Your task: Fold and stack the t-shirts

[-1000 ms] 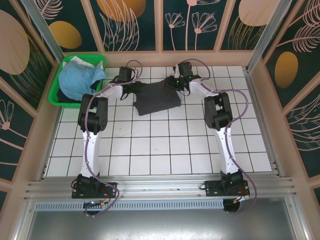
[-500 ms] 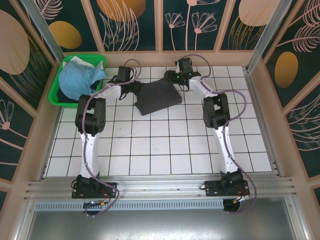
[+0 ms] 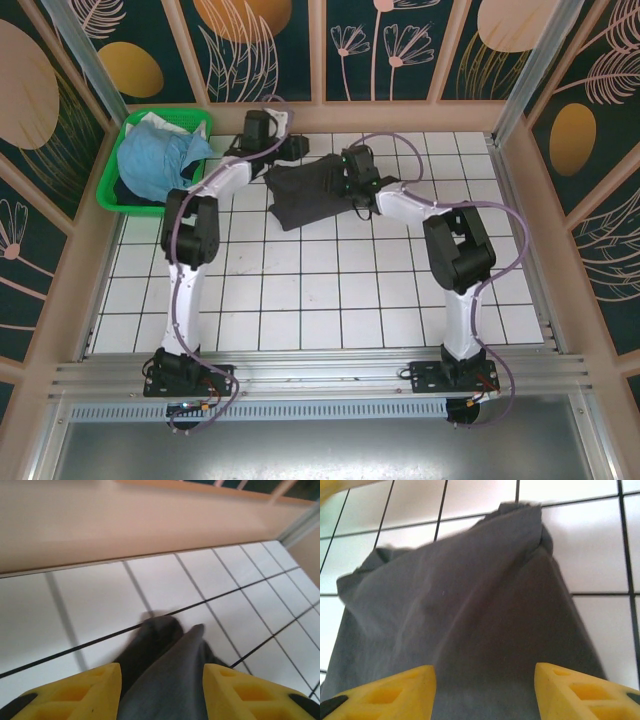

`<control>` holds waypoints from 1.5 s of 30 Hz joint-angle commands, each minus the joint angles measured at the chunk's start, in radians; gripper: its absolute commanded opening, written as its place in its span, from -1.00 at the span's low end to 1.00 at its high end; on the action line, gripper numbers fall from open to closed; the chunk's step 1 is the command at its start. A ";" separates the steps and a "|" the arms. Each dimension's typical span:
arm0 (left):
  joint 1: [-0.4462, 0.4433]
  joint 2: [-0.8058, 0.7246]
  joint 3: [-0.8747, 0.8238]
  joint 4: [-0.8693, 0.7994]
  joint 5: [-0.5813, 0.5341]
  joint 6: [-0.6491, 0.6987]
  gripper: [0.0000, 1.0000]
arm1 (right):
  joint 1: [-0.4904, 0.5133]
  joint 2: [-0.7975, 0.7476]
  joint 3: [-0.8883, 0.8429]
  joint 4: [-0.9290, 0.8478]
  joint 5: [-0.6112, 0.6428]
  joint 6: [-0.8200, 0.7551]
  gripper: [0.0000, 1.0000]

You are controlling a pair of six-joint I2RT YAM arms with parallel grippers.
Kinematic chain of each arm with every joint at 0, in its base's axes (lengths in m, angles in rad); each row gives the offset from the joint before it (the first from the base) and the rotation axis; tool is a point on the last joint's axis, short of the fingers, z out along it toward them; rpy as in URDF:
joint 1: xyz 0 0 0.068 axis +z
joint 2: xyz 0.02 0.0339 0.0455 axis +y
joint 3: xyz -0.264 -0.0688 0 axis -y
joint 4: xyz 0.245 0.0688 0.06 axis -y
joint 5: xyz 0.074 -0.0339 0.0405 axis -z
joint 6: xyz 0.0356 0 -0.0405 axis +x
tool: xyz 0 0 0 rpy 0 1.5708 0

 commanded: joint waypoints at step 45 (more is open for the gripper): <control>0.005 -0.448 -0.846 0.168 -0.173 -0.300 -0.20 | 0.082 0.009 -0.160 0.041 -0.022 -0.031 -0.06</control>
